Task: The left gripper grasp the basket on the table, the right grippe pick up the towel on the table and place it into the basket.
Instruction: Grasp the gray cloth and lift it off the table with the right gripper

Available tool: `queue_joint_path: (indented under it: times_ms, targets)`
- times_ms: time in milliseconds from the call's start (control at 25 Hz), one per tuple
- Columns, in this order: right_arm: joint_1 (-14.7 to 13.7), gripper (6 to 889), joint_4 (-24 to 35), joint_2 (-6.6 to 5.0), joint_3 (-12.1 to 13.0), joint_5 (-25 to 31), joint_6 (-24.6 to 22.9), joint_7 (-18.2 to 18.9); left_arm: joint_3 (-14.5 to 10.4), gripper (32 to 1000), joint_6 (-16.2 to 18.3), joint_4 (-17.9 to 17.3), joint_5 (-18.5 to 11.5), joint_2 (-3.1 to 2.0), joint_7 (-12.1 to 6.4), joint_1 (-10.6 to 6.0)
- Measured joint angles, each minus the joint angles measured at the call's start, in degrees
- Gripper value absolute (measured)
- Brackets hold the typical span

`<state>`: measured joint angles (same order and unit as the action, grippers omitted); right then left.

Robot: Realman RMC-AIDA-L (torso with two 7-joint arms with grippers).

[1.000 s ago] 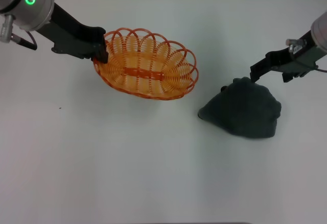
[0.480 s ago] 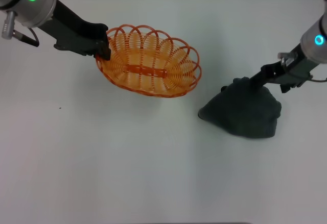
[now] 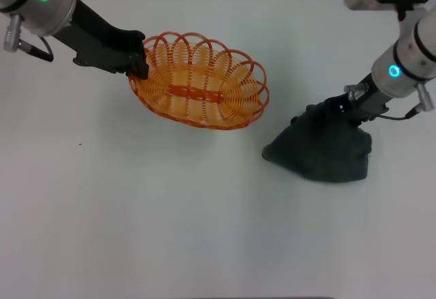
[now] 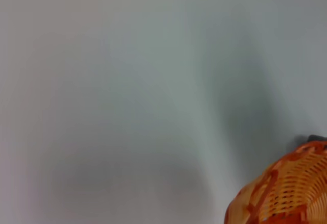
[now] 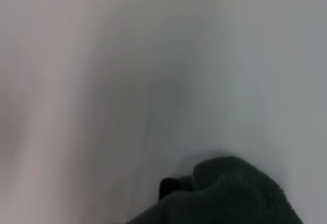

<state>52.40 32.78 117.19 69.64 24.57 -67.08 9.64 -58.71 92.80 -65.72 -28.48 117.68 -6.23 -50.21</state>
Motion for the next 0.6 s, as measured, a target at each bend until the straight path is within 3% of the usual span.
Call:
queue_joint_path:
  times_ms: [200,480,600]
  targets:
    - [0.64,836,-3.44,0.07,-0.03,3.23,2.74,2.54,0.00,94,-0.43,0.21,-0.01,0.00,-0.10,0.00]
    - [0.73,826,-5.74,0.11,0.29,3.50,3.45,2.92,-0.16,94,-0.68,0.34,-0.17,0.00,-0.17,-0.07]
    - [0.81,720,-5.81,0.21,0.44,3.30,3.51,2.70,-0.18,94,-0.73,0.42,-0.18,-0.02,-0.18,0.03]
